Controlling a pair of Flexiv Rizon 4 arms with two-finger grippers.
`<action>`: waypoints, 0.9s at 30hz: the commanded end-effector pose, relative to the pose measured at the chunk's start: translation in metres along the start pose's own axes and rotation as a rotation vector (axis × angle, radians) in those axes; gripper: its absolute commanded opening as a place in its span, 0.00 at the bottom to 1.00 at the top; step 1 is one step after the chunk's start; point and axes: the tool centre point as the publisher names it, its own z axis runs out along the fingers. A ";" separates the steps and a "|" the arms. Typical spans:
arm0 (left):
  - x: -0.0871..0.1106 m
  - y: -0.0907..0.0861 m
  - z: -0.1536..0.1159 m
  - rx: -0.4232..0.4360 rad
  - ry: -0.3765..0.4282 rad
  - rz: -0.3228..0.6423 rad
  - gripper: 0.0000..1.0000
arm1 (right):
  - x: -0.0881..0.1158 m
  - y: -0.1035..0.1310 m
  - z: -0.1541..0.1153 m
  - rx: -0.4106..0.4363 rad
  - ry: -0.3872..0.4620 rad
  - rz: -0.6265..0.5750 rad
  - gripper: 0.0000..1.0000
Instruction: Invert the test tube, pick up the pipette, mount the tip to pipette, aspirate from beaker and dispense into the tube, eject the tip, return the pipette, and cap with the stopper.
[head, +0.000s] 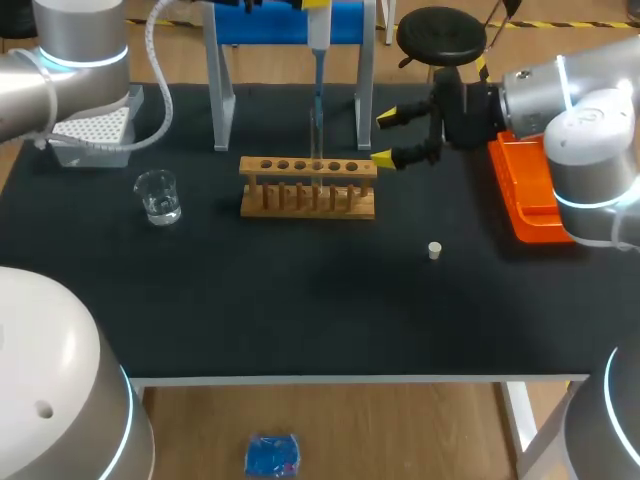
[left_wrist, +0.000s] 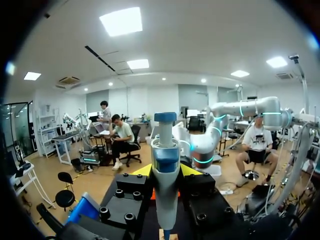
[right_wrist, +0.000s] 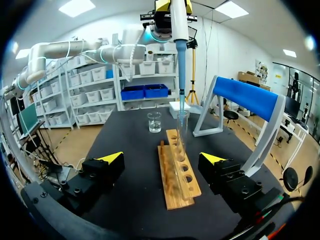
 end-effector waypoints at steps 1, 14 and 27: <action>0.005 -0.007 -0.002 -0.010 -0.012 0.004 0.00 | 0.000 -0.001 0.001 -0.002 -0.001 -0.001 1.00; 0.011 -0.028 -0.003 -0.001 -0.025 0.047 0.00 | 0.000 -0.001 0.001 -0.002 -0.001 -0.001 1.00; 0.040 -0.059 -0.025 -0.065 -0.068 0.081 0.00 | 0.000 -0.001 0.001 -0.002 -0.001 -0.001 1.00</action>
